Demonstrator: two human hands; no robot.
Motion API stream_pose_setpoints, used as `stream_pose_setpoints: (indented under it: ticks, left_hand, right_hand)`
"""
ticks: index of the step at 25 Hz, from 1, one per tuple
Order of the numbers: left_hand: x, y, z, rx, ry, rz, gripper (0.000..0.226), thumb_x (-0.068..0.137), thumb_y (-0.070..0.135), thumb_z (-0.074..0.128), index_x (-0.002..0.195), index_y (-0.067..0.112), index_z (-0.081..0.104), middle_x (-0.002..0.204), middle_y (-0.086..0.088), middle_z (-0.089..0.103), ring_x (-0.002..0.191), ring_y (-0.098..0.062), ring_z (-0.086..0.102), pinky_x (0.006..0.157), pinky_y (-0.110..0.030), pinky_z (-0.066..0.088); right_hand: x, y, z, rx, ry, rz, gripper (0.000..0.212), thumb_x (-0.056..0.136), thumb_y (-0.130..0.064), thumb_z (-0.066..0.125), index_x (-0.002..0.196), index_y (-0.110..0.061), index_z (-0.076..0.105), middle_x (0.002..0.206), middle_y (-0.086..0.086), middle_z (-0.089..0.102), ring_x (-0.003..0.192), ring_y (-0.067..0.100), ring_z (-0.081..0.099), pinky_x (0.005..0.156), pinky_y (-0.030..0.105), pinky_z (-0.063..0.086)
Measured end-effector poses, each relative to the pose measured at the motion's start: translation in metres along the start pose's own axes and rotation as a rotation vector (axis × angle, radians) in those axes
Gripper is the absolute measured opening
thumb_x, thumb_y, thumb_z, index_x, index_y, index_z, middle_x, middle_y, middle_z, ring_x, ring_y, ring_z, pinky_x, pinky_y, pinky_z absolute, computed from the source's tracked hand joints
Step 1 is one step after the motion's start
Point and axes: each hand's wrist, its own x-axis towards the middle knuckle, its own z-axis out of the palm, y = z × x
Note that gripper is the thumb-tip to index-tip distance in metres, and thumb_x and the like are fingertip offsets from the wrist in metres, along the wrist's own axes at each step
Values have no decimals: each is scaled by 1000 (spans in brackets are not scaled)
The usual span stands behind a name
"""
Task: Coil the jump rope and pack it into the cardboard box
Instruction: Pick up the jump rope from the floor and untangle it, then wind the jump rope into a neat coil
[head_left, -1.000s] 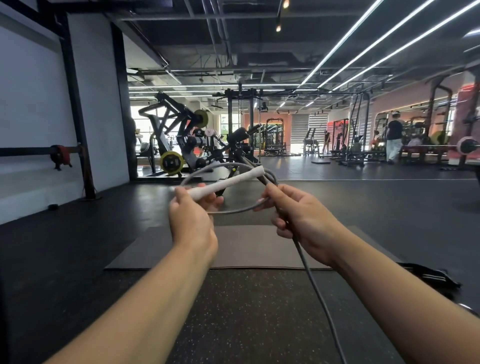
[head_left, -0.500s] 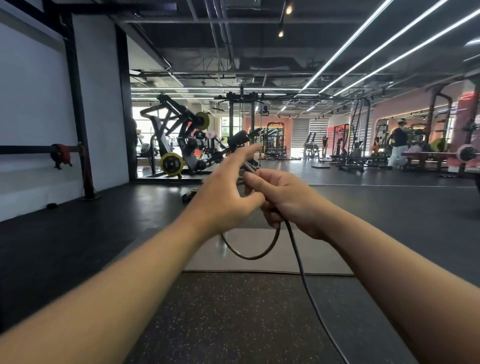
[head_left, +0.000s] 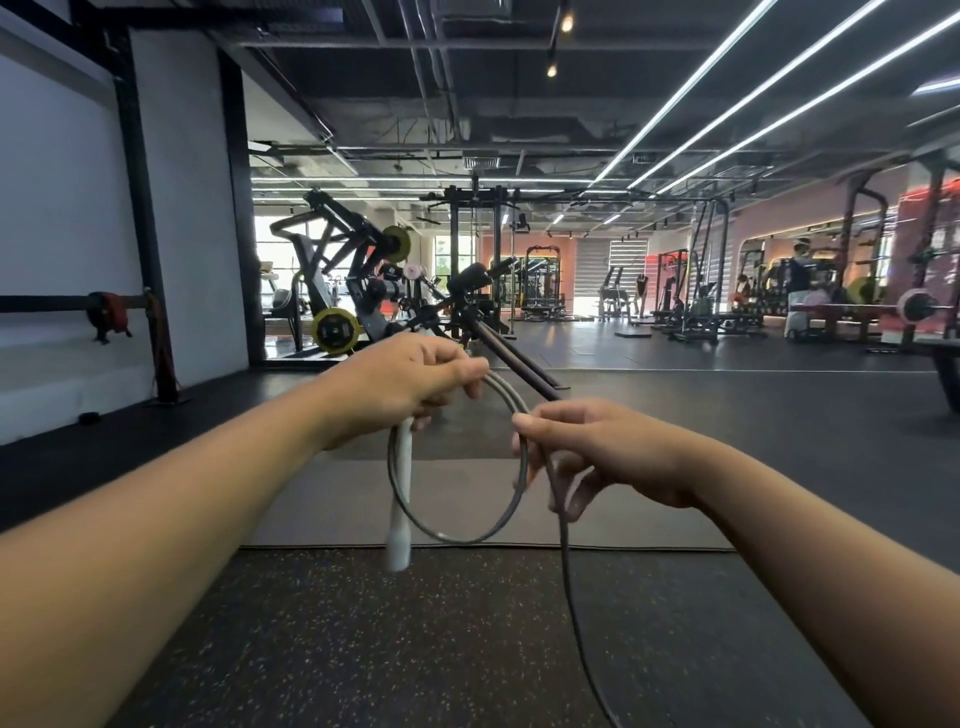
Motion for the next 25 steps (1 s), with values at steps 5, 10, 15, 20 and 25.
stream_pose_setpoints:
  ticks: [5,10,15,20,25]
  left_hand:
    - [3,1,16,-813,365,-15,30,104,31,50,82,10,53,52,6,32,43,-9,30,51,-27,39]
    - [12,5,22,-1319,1072,-151,36,107,37,39,80,15,46,58,3,33,34,-7,34,46,-24,43]
    - [10,11,71,-1296,1316,-228,31,108,34,32,109,7,48,74,-4,50,55,-18,59,64,-37,61]
    - [-4,-3,127,-949,1124,-424,30,107,38,34,100,13,50,94,-1,75,83,-17,70,81,-36,55]
    - [-19,-12,107,-163,1087,-346,102,77,11,77,154,26,13,161,-16,19,143,-40,29,114,-55,33]
  right_hand:
    - [10,-5,-5,240,248,-75,60,90,-64,56,102,-8,71,65,0,47,58,16,54,69,44,64]
    - [8,14,14,428,139,-51,83,74,-81,61,119,-12,72,95,5,67,63,16,50,53,27,36]
    - [36,8,62,773,316,-227,49,77,-40,85,111,-15,62,105,11,65,54,9,37,47,23,27]
    - [39,-18,55,486,481,-236,30,100,-41,58,93,-13,65,72,3,73,47,7,58,46,21,45]
    - [39,-29,27,-23,411,-235,42,102,-47,51,77,-15,61,47,-3,56,47,13,49,49,20,40]
